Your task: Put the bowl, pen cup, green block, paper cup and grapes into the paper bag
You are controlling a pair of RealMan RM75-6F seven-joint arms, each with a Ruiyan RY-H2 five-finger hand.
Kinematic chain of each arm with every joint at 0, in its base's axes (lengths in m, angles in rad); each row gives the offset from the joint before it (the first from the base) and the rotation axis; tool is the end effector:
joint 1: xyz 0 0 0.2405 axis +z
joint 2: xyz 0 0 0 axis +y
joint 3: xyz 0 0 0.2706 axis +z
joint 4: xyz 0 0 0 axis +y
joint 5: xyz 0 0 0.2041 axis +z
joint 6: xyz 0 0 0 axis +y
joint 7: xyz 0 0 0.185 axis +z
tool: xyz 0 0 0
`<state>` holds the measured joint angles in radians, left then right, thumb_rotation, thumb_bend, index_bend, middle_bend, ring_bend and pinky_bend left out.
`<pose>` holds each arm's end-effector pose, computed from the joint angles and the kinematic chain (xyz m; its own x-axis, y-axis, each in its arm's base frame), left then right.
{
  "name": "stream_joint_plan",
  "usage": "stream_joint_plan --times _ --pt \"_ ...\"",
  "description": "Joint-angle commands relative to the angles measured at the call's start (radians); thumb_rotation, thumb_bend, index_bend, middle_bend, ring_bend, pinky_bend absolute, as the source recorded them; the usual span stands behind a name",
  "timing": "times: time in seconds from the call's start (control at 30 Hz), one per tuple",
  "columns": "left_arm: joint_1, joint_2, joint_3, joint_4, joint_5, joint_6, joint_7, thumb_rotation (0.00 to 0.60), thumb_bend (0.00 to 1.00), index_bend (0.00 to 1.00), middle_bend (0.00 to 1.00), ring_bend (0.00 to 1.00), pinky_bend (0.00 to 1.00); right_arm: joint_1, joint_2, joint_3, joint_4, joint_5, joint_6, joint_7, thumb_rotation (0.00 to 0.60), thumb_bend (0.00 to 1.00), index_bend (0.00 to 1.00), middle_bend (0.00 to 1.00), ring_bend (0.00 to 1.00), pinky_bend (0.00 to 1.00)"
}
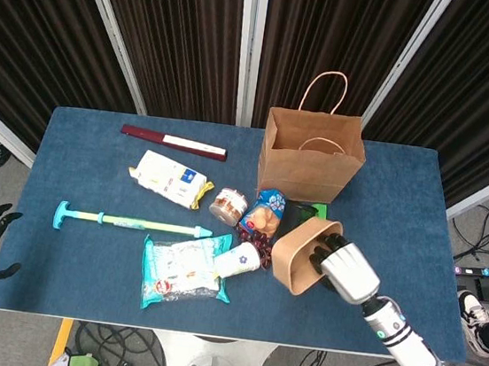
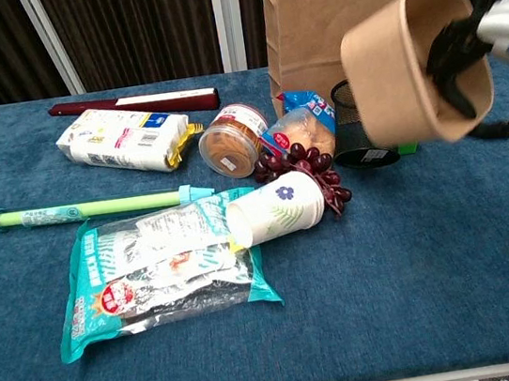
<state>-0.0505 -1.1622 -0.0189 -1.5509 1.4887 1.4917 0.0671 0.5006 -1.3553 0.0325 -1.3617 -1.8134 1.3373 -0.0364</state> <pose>-0.3416 0.2054 0.1586 0.4714 0.0415 0.8809 0.8805 0.0338 -0.4728 -0.1978 -0.3165 0.0612 0.5142 0.0701 0.8548 -0.6442 -0.6265 0.4388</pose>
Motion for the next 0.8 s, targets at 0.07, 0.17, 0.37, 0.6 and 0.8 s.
stream_joint_plan --times 0.07,0.17,0.37,0.6,0.8 --pt "-0.001 0.002 0.001 -0.003 0.002 -0.001 0.003 0.6 0.0 0.26 0.23 0.15 0.2 -0.007 0.131 0.107 -0.08 0.106 0.059 0.003 0.6 0.32 0.7 0.6 0.32 0.38" --pt "-0.005 0.006 0.0 -0.013 0.006 -0.003 0.013 0.6 0.0 0.26 0.23 0.15 0.2 0.005 0.192 0.155 -0.104 0.174 0.033 0.033 0.6 0.32 0.7 0.6 0.31 0.38" --pt "0.0 0.009 0.002 -0.027 0.004 0.001 0.026 0.6 0.0 0.26 0.23 0.15 0.2 0.054 0.258 0.241 -0.095 0.272 -0.021 0.085 0.6 0.32 0.7 0.6 0.32 0.38" --pt "0.001 0.016 0.003 -0.035 0.0 -0.001 0.03 0.6 0.0 0.26 0.23 0.15 0.2 0.169 0.292 0.327 -0.064 0.421 -0.211 0.096 0.6 0.32 0.7 0.59 0.31 0.38" --pt "0.004 0.017 0.006 -0.034 -0.002 -0.002 0.027 0.6 0.0 0.26 0.23 0.15 0.2 0.278 0.263 0.36 -0.018 0.532 -0.372 0.037 0.6 0.32 0.7 0.58 0.31 0.38"
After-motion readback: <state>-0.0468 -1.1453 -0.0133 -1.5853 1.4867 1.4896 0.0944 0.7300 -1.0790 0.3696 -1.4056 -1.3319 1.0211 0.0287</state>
